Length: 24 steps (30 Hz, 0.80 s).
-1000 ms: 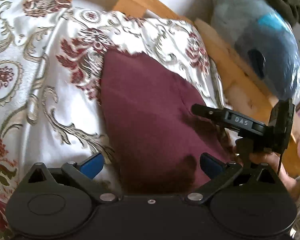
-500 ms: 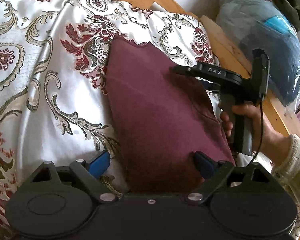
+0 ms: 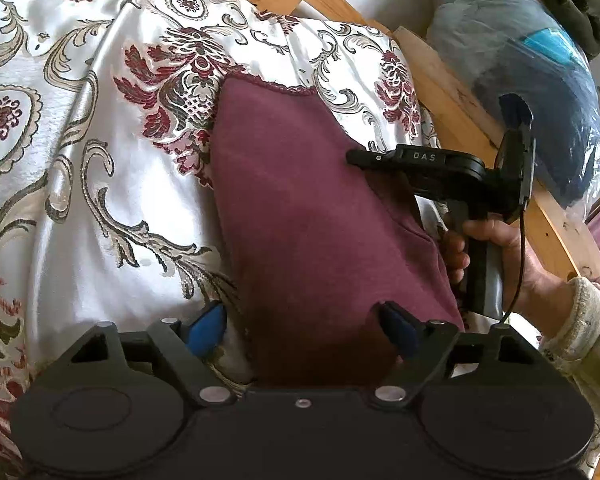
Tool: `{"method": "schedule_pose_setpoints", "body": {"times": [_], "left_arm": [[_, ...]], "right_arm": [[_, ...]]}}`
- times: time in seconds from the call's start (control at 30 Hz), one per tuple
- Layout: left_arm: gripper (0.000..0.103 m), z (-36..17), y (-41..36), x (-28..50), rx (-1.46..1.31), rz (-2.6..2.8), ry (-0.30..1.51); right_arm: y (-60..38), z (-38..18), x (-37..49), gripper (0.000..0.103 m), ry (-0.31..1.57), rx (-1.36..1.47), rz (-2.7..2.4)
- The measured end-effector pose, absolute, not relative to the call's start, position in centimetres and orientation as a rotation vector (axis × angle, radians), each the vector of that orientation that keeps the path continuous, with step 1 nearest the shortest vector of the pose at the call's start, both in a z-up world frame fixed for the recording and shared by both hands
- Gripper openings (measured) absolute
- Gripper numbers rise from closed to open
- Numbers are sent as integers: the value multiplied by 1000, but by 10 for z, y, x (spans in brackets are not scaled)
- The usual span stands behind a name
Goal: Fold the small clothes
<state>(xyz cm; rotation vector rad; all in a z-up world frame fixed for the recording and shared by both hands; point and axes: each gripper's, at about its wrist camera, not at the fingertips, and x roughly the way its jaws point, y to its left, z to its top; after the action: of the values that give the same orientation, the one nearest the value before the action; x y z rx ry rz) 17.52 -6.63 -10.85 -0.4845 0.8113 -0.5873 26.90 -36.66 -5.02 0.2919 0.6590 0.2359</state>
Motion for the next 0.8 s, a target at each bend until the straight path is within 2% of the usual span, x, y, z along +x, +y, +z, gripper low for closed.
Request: {"method": "schedule_pose_setpoints", "body": {"times": [0.33, 0.4, 0.47, 0.63, 0.7, 0.8], "left_arm": [[86, -111, -64, 180, -507, -604, 840], [84, -110, -64, 180, -501, -611, 839], [73, -111, -65, 180, -500, -629, 841], [70, -114, -65, 179, -517, -639, 849], [70, -114, -65, 179, -515, -636, 850], [70, -114, -66, 179, -517, -635, 852]], "right_arm": [[-364, -57, 267, 28, 653, 297, 218], [-364, -58, 267, 29, 656, 301, 215], [-363, -58, 267, 29, 655, 296, 213], [-362, -59, 267, 30, 654, 291, 209], [-361, -58, 267, 33, 655, 287, 211], [-359, -56, 270, 47, 661, 285, 223]]}}
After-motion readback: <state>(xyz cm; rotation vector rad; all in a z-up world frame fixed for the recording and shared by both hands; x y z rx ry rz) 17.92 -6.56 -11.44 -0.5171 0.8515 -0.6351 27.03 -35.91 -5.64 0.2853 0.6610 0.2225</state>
